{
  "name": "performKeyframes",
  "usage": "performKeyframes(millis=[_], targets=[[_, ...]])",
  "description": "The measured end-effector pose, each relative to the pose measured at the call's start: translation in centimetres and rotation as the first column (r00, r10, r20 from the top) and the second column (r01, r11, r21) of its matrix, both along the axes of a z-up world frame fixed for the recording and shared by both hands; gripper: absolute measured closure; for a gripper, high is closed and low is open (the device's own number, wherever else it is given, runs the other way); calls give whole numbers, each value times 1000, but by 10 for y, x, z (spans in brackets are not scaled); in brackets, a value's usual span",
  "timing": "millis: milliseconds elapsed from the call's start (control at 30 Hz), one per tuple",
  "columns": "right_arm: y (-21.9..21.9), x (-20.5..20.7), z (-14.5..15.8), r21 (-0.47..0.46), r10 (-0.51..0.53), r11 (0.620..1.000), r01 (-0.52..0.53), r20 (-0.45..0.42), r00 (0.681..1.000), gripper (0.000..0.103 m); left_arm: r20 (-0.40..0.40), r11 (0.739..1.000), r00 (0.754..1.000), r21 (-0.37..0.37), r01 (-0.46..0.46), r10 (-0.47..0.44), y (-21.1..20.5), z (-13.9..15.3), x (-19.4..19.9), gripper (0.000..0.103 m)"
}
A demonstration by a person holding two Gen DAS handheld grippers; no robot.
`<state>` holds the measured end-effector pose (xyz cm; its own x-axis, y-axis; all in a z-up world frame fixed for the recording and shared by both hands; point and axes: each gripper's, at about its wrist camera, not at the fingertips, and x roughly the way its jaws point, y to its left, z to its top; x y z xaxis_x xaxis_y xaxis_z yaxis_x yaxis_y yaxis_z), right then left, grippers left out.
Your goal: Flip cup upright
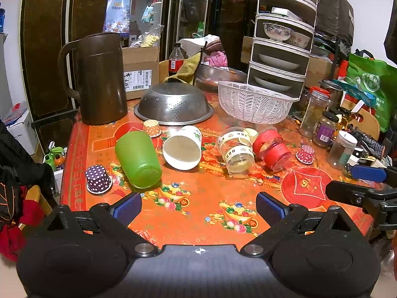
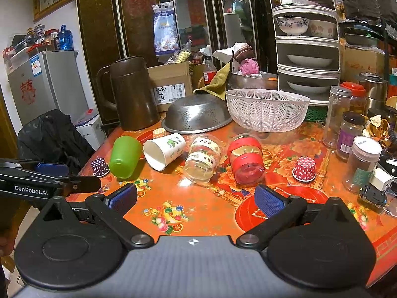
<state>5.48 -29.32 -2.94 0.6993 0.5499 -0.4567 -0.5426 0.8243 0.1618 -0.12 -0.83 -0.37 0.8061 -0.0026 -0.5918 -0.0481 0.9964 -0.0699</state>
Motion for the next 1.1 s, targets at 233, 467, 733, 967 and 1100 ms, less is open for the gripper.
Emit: performKeyframes(millis=[233,467,733,967,1100], targets=[[0,-1,0,1,-1,1000,1,2,1000,1,-1,1000,1000,-1,0,0,0,0,0,3],[-1,-1,2,0,-3,1000,3,5,1000,1,-1,1000,1000,-2,0,0,-1,-1,-1,3],[-1,-1,2,0,-3,1000,3,4,1000,1,-3,1000,1000,-4,0,0,-1,-1,-1,3],[-1,-1,2,-6,-7,1000,7,2,1000,1,-7,1000,1000,-9,0,0,-2,-1,-1,3],[0,0,2,-10,-5,1000,5,2,1000,1,-12,1000,1000,-11,1,-1,-2,-1,0,3]])
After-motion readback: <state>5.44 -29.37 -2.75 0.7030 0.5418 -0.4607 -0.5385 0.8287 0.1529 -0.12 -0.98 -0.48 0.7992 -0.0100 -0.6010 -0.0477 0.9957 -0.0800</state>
